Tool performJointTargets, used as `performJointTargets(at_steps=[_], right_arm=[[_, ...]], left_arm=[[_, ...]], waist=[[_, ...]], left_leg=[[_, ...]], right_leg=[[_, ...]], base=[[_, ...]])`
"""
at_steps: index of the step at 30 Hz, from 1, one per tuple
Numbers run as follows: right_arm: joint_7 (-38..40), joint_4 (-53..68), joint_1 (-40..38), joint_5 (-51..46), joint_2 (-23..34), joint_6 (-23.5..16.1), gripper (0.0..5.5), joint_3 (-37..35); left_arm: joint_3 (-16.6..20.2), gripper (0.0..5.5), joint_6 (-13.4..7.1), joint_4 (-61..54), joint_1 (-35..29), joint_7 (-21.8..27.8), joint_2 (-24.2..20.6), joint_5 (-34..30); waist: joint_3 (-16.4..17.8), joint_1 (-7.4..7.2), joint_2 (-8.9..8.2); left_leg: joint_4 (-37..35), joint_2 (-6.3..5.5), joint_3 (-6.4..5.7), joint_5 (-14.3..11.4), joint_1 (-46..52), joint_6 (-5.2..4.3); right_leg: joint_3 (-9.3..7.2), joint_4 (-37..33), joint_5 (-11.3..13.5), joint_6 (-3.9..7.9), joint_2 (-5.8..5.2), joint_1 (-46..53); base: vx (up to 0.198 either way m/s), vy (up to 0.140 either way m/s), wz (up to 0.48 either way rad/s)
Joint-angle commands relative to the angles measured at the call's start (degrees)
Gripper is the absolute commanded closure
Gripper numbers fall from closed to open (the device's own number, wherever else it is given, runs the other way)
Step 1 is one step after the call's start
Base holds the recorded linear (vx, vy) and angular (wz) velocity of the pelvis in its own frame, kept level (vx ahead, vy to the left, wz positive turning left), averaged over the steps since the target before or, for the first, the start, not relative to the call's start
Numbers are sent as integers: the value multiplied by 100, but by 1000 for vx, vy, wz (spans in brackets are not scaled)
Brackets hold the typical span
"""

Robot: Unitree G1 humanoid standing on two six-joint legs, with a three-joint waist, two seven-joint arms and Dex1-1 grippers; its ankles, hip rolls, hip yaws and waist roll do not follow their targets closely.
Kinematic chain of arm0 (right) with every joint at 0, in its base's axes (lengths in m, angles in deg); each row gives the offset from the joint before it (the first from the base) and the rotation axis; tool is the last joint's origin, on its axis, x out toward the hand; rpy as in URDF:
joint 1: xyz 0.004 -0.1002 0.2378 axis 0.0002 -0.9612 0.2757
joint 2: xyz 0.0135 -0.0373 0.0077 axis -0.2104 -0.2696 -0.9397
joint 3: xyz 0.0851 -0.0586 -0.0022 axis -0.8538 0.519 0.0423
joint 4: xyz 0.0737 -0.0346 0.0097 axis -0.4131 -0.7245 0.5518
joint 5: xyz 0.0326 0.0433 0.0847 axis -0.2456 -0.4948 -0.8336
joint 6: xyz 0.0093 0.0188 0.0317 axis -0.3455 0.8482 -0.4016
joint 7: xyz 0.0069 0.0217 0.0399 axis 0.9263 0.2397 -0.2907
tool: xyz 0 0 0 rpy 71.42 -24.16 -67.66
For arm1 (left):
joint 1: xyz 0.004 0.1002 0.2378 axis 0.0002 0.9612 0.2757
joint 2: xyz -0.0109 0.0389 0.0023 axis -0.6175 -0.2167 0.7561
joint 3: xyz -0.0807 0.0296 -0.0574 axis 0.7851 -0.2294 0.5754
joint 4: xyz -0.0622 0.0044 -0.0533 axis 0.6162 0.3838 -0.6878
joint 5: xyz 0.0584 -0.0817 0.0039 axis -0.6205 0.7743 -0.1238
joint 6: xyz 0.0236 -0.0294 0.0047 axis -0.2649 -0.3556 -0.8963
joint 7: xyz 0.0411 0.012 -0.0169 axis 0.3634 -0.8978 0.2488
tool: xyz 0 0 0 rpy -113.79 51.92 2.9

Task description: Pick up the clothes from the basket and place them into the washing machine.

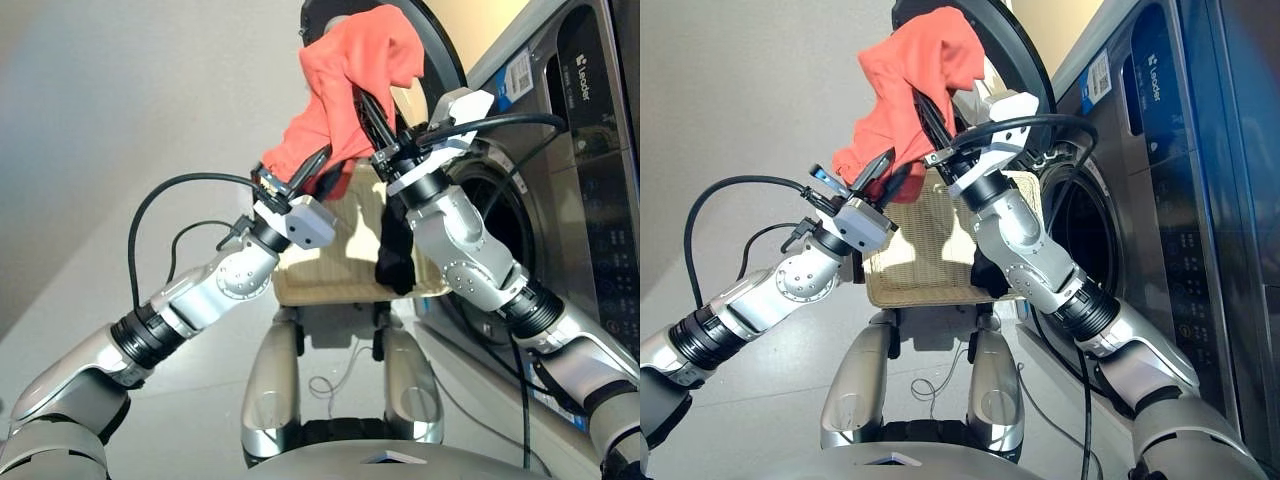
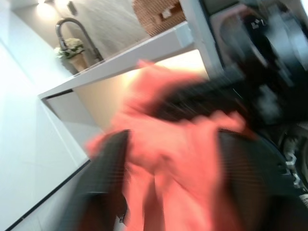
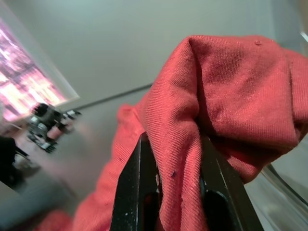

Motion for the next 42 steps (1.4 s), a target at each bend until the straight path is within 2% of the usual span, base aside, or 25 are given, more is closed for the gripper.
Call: performJointTargets(at_steps=[1, 5, 7, 13, 19, 23, 24, 25, 26, 28, 29, 31, 35, 42], right_arm=[[301, -138, -322, 328, -454, -425, 550, -615], [643, -707, -514, 470, -837, -584, 550, -935], [946, -1383, -529, 465, -1169, -738, 550, -1210], [1259, -2495, -322, 386, -1380, -811, 550, -1628], [1320, -3522, -382, 45, -1638, -812, 550, -1926], [1264, -4002, -531, -171, -1800, -749, 550, -2047], [1282, -4285, -561, -288, -1876, -720, 550, -2138], [1270, -4296, -555, -297, -1868, -722, 550, -2137], [1302, -4612, -545, -555, -1969, -734, 550, -2324], [1327, -4912, -436, -840, -2037, -767, 550, -2536], [1308, -4933, -421, -855, -2030, -770, 550, -2541], [1389, -5478, -160, -1121, -2016, -728, 550, -2881], [1461, -5944, 150, -1090, -1766, -620, 550, -3115], [1601, -6405, 617, -976, -1117, -597, 550, -3459]], left_arm=[[-20, 0, -418, -481, -112, -199, 276, -87], [-50, 0, -469, -429, -105, -244, 381, -17], [-114, 0, -559, -405, -131, -271, 457, 111], [-271, 0, -648, -355, -281, -238, 480, 378], [-198, 0, -657, -245, -256, -285, 687, 679], [21, 0, -675, -151, -194, -285, 1041, 1109], [122, 0, -707, -104, -120, -183, 1332, 1549], [129, 0, -707, -102, -123, -169, 1336, 1564], [226, 0, -710, -80, -3, 19, 1642, 2236], [269, 0, -650, -48, 66, 264, 1846, 2797], [275, 0, -651, -42, 55, 285, 1846, 2820], [350, 0, -592, -3, 182, 585, 2109, 3660], [468, 0, -526, -67, 330, 754, 2257, 4205], [600, 0, -481, -186, 593, 910, 2158, 4300]], waist=[[-452, 92, 20], [-449, 92, 59], [-448, 105, 97], [-429, 142, 126], [-418, 192, 166], [-397, 192, 184], [-379, 200, 188], [-381, 196, 194], [-341, 199, 198], [-300, 197, 211], [-294, 200, 214], [-211, 230, 262], [-38, 262, 320], [59, 252, 426]], left_leg=[[-150, -135, 200, 30, 109, -88], [-132, -156, 180, 16, 93, -77], [-127, -175, 158, 8, 81, -64], [-117, -200, 132, 0, 59, -62], [-127, -234, 96, 5, 49, -67], [-166, -252, 70, 29, 45, -73], [-161, -256, 58, 34, 28, -71], [-159, -256, 56, 33, 24, -71], [-139, -267, 35, 32, -3, -71], [-127, -274, 17, 28, -24, -75], [-124, -273, 17, 26, -25, -76], [-116, -274, -7, 36, -79, -82], [-52, -257, -16, 38, -181, -96], [335, -253, -8, -52, -760, -133]], right_leg=[[63, 542, -34, 152, -152, -442], [48, 537, -31, 161, -173, -443], [39, 525, -32, 162, -185, -435], [2, 489, -22, 166, -216, -407], [-28, 486, -18, 167, -238, -393], [-42, 481, -15, 163, -255, -397], [-50, 488, -15, 156, -265, -404], [-53, 490, -16, 156, -265, -406], [-56, 503, -19, 144, -265, -423], [-51, 513, -30, 133, -253, -434], [-51, 514, -31, 132, -252, -434], [-63, 512, -39, 119, -236, -469], [-35, 579, -62, 93, -197, -577], [55, 925, -149, 31, -138, -1156]], base=[[0, 0, 0], [0, 0, 0], [0, 0, 0], [0, 0, 0], [0, 0, 0], [0, 0, 0], [0, 0, 0], [0, 0, 0], [0, 0, 0], [0, 0, 0], [0, 0, 0], [0, 0, 0], [0, 0, 0], [0, 0, 0]])
